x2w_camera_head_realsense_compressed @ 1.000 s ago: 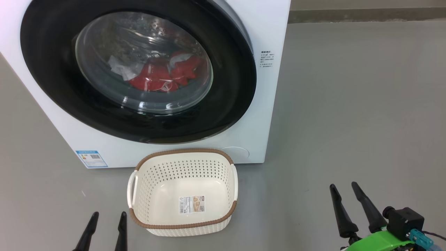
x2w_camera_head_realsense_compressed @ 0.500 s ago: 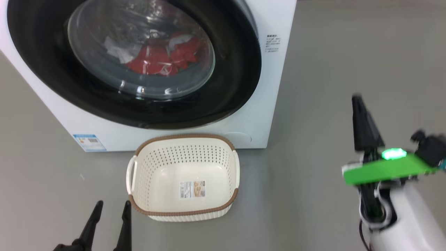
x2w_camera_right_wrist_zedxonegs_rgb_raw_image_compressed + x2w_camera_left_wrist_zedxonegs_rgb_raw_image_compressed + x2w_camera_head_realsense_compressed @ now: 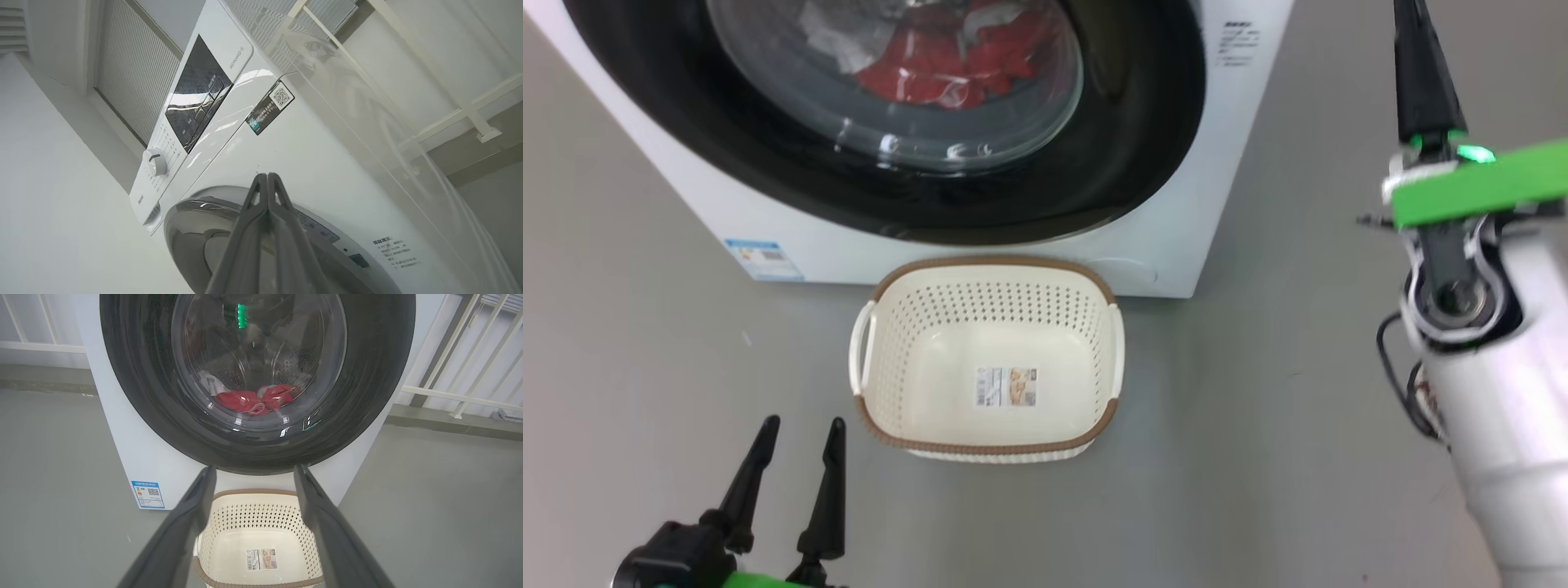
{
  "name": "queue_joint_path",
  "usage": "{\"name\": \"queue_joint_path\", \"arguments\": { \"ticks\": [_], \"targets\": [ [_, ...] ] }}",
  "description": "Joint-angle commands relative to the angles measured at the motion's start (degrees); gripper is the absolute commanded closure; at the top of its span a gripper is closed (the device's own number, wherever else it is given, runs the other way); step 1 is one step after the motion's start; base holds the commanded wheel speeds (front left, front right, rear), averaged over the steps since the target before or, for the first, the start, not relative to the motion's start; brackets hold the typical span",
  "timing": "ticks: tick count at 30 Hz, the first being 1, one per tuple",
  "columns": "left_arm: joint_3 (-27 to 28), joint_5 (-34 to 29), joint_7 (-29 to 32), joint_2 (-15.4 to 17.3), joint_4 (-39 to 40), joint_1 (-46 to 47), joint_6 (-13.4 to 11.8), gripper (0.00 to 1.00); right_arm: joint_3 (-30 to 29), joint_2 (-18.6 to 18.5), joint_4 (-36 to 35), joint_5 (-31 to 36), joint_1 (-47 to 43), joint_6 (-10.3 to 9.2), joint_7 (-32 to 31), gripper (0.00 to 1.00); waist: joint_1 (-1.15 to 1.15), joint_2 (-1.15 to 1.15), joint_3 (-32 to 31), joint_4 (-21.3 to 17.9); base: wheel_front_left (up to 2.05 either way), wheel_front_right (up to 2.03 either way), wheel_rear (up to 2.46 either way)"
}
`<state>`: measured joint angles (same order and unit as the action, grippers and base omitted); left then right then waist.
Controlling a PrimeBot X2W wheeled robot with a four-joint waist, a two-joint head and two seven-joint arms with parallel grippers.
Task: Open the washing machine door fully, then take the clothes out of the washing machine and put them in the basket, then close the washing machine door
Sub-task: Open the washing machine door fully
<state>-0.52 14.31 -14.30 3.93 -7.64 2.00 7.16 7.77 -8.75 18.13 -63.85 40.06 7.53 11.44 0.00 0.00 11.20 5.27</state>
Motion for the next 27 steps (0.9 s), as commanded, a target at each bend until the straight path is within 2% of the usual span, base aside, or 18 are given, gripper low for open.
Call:
{"name": "queue_joint_path", "arguments": {
  "ticks": [1, 3, 8, 12, 18, 27],
  "targets": [
    [1.45, 0.48, -0.70, 0.93, 1.05, 2.21, 0.33, 0.00, 1.40, -0.10, -1.00, -4.22, 2.80, -0.04, -2.20, 1.00, 0.00, 0.00, 2.19, 1.93, 0.00, 0.00, 0.00],
    [1.15, 0.81, -0.70, 1.03, 0.89, 2.85, 0.33, 0.00, 2.24, -2.08, 0.36, -7.90, 5.41, -0.04, -5.59, 1.00, 0.00, 0.00, 3.13, 2.46, 0.00, 0.00, 0.00],
    [0.26, 1.48, -0.70, 1.38, 0.52, 4.22, 0.33, 0.00, 3.05, -4.32, 4.41, -17.14, 11.20, -0.04, -15.12, 1.00, 0.00, 0.00, 4.98, 3.68, 0.00, 0.00, 0.00],
    [-0.43, 1.97, -0.70, 1.75, 0.31, 5.25, 0.33, 0.00, 4.10, -5.65, 8.35, -21.15, 15.18, -0.04, -22.70, 1.00, 0.00, 0.00, 6.39, 4.52, 0.00, 0.00, 0.00],
    [-1.01, 2.56, -0.70, 2.09, -0.01, 6.48, 0.33, 0.00, 5.22, -6.29, 14.02, -25.40, 20.55, -0.04, -32.48, 1.00, 0.00, 0.00, 8.15, 5.45, 0.00, 0.00, 0.00],
    [-1.96, 3.19, -0.70, 2.16, -0.32, 7.53, 0.33, 0.00, 5.17, -6.70, 20.81, -28.36, 26.46, -0.04, -39.36, 1.00, 0.00, 0.00, 10.09, 6.70, 0.00, 0.00, 0.00]
  ]
}}
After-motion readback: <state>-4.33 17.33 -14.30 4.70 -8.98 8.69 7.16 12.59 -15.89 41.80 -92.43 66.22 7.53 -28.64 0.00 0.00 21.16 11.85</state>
